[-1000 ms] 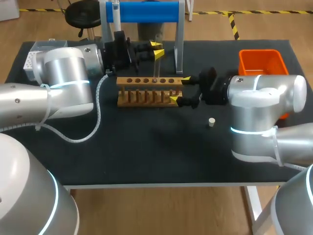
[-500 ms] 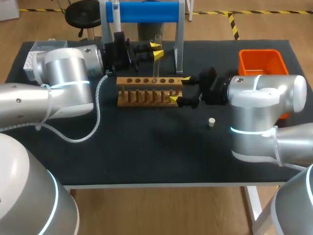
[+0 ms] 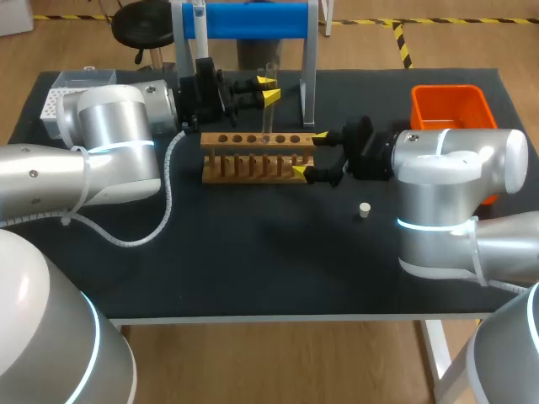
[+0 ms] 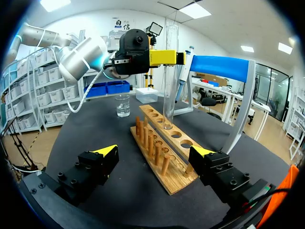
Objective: Invert the test tube, pick up the pipette, mount the tip to pipette, aspirate from beaker and dispense into the tube, eject the tip, return the pipette, and cap with the stopper.
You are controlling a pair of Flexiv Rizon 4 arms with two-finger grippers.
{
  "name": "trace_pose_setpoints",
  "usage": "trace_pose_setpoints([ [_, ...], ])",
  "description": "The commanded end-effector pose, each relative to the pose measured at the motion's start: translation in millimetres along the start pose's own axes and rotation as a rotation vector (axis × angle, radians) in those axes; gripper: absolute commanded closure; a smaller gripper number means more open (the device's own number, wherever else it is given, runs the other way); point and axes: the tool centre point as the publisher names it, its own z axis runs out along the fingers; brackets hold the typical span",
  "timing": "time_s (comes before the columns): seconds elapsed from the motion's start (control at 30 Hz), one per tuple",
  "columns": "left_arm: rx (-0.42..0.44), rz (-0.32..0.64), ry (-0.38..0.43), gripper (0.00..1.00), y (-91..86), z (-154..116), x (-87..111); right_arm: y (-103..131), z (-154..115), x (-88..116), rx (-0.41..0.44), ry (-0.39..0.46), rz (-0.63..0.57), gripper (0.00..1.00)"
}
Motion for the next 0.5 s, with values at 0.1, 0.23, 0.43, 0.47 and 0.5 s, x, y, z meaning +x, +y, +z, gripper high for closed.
trace_pose_setpoints([
  [0.1, -0.027, -0.011, -0.003, 1.00, 4.0, 0.0, -1.6, -1.0, -0.1, 0.4, -0.003, -0.002, 0.000, 0.00],
  [0.23, -0.044, -0.012, -0.006, 1.00, 6.1, -1.5, -1.7, -1.0, -0.1, 0.4, -0.003, -0.002, 0.000, 0.00],
  [0.43, -0.080, -0.017, -0.009, 1.00, 10.5, -3.7, -1.4, -1.0, -0.1, 0.4, -0.003, -0.002, 0.000, 0.00],
  [0.47, -0.080, -0.021, -0.011, 1.00, 11.3, -4.1, -1.4, -1.0, -0.1, 0.4, -0.003, -0.002, 0.000, 0.00],
  [0.5, -0.095, -0.021, -0.012, 1.00, 11.8, -4.6, -1.5, -1.0, -0.1, 0.4, -0.003, -0.002, 0.000, 0.00],
])
